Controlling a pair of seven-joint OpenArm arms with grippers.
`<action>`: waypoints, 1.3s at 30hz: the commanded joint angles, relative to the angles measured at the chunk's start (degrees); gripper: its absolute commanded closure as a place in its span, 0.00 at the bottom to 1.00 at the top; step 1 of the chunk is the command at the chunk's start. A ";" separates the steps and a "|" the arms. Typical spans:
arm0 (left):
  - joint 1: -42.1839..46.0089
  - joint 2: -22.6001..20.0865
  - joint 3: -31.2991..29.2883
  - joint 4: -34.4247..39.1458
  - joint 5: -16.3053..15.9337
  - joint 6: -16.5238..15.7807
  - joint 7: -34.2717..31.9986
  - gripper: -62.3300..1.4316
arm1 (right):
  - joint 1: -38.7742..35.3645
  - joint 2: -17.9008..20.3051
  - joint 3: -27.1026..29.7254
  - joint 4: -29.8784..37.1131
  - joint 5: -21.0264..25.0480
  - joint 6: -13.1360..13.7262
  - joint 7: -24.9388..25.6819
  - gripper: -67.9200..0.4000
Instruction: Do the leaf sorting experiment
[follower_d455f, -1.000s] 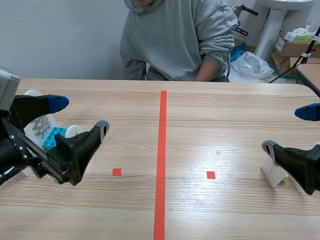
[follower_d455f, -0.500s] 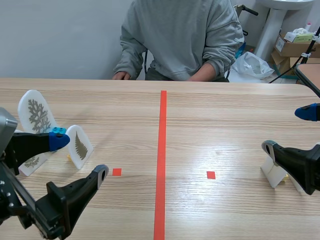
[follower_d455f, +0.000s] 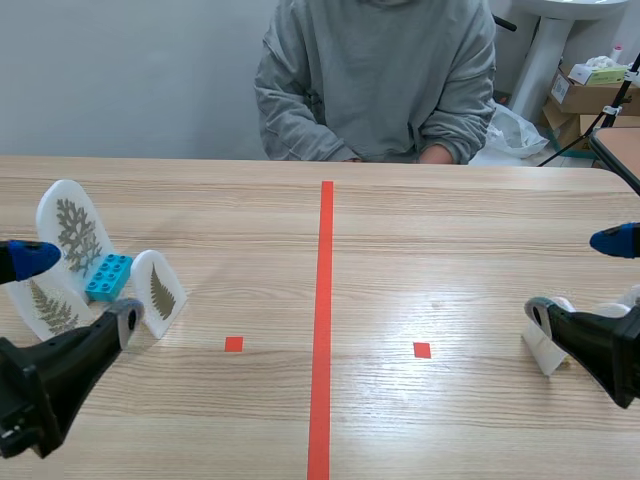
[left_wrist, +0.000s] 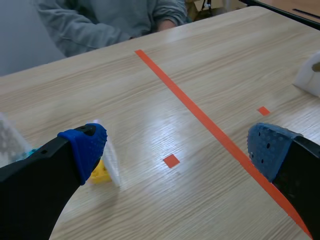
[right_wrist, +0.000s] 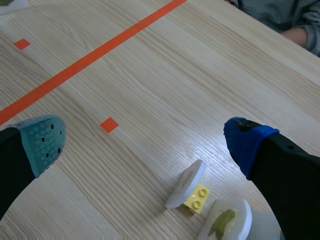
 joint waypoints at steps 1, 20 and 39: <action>-0.07 0.15 -0.09 1.27 -0.98 -1.20 -0.74 0.03 | -0.28 0.90 0.76 0.81 0.63 0.66 1.09 0.00; -0.26 0.15 -0.39 1.25 -0.94 -2.43 -0.76 0.03 | -2.64 0.57 0.92 0.81 0.66 0.66 2.12 0.00; -0.55 0.42 -0.39 1.22 -0.68 -2.43 -0.76 0.03 | -2.64 0.57 0.92 0.81 0.63 0.66 1.20 0.00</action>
